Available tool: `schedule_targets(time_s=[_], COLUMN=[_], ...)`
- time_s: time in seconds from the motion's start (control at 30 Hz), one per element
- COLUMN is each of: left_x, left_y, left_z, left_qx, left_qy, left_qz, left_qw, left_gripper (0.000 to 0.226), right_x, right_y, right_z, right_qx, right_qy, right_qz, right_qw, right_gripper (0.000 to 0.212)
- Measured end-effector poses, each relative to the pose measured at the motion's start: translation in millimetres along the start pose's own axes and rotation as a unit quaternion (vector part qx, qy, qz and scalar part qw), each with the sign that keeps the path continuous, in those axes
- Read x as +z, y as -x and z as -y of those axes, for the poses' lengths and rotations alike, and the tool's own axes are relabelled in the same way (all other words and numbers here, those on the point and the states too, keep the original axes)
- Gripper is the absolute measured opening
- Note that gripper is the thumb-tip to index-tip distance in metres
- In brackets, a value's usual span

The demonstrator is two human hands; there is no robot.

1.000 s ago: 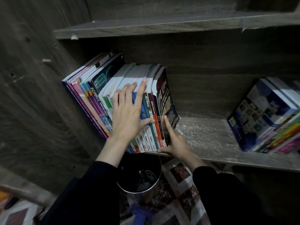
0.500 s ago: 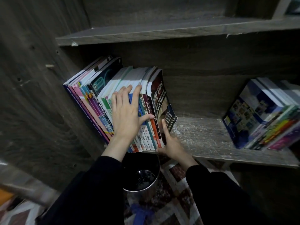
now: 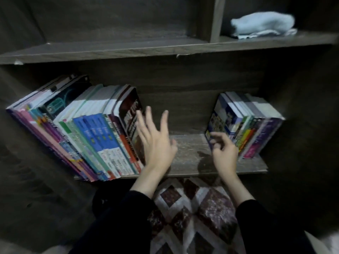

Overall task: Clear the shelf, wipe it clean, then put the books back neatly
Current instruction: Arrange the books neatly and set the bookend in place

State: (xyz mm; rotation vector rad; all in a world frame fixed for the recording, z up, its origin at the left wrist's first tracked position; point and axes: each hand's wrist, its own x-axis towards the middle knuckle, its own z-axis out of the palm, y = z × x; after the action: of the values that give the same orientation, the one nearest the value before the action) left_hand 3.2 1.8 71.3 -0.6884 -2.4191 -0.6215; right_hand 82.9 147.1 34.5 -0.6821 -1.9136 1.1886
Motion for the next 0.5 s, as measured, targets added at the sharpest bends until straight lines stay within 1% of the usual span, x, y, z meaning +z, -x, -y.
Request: schedule_targets(time_s=[0.1, 0.17, 0.2, 0.23, 0.3, 0.37, 0.43, 0.5], left_x=[21, 32, 37, 42, 49, 57, 62, 65], left_y=[-7, -20, -26, -32, -40, -46, -51, -55], left_z=[-52, -84, -98, -110, -131, -145, -153, -157], left_qx=[0.082, 0.125, 0.141, 0.153, 0.171, 0.189, 0.208, 0.214], left_qy=[0.053, 0.081, 0.086, 0.085, 0.069, 0.051, 0.041, 0.039], left_qz=[0.073, 0.121, 0.145, 0.169, 0.213, 0.25, 0.275, 0.284], left_qw=[0.992, 0.981, 0.976, 0.97, 0.96, 0.948, 0.938, 0.934], left_gripper=[0.075, 0.075, 0.076, 0.077, 0.08, 0.08, 0.078, 0.078], right_x=[-35, -52, -60, -66, -75, -78, -81, -83], right_y=[-23, -38, -45, -51, -60, -63, -64, -65], right_z=[-2, -3, -3, -5, -8, -13, -19, -22], right_qx=[-0.047, -0.068, -0.074, -0.07, -0.05, -0.053, -0.064, -0.063], right_qy=[0.075, 0.147, 0.18, 0.21, 0.264, 0.31, 0.328, 0.318], right_qz=[-0.12, -0.164, -0.168, -0.163, -0.126, -0.079, -0.056, -0.059], right_qw=[0.989, 0.973, 0.966, 0.962, 0.955, 0.946, 0.941, 0.944], right_gripper=[0.033, 0.037, 0.042, 0.049, 0.06, 0.065, 0.068, 0.068])
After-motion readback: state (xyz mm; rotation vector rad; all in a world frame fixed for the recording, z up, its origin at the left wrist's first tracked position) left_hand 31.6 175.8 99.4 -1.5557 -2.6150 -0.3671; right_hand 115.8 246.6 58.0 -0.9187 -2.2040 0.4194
